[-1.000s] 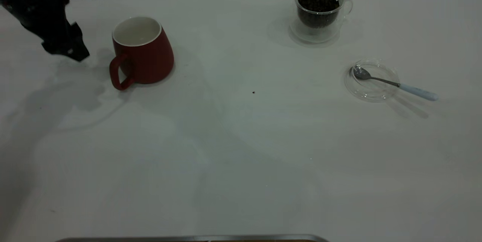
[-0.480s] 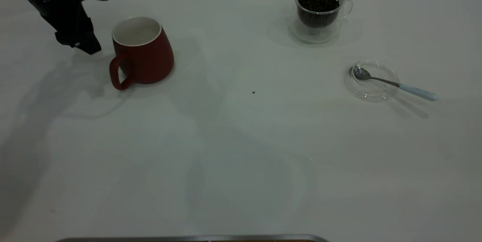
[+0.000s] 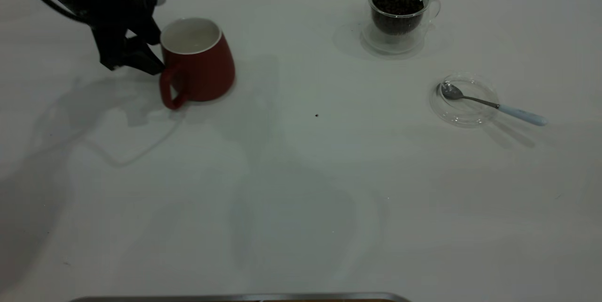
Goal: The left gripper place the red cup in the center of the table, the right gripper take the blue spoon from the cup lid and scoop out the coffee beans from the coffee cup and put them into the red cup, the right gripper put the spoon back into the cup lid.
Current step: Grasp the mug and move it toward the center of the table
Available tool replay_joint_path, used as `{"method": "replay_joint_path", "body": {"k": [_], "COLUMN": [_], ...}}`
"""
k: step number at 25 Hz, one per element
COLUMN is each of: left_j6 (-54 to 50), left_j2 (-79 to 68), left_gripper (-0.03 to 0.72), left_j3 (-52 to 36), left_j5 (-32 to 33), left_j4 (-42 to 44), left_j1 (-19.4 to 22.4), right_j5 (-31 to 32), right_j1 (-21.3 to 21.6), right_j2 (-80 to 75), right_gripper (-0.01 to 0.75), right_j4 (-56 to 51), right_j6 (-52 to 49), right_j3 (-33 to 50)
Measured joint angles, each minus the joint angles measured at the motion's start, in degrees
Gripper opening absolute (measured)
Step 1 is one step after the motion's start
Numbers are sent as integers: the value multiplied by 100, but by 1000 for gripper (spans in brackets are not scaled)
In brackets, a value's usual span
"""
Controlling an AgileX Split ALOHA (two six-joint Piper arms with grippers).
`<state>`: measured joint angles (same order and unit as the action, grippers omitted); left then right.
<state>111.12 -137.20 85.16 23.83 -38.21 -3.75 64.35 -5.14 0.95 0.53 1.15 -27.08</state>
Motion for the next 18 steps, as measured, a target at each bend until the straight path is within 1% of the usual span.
{"method": "replay_joint_path", "body": {"k": [3,5,12,18], "left_j6": [652,863,984,990], "left_j2": [-97,-123,-175,-321], "left_gripper": [593,593,593,593], "left_j3": [0,0,8,35], "left_j5": [21,25,46,-39], "left_j4": [-500,-694,-857,-1005], "left_j1": [-29,-70,-279,-609], "right_j5": [0,0,0,0], "right_j1": [0,0,0,0], "right_j2": [0,0,0,0], "right_gripper": [408,408,408,408], "right_j4": [0,0,0,0], "right_j6": [0,0,0,0], "right_j3": [0,0,0,0]}}
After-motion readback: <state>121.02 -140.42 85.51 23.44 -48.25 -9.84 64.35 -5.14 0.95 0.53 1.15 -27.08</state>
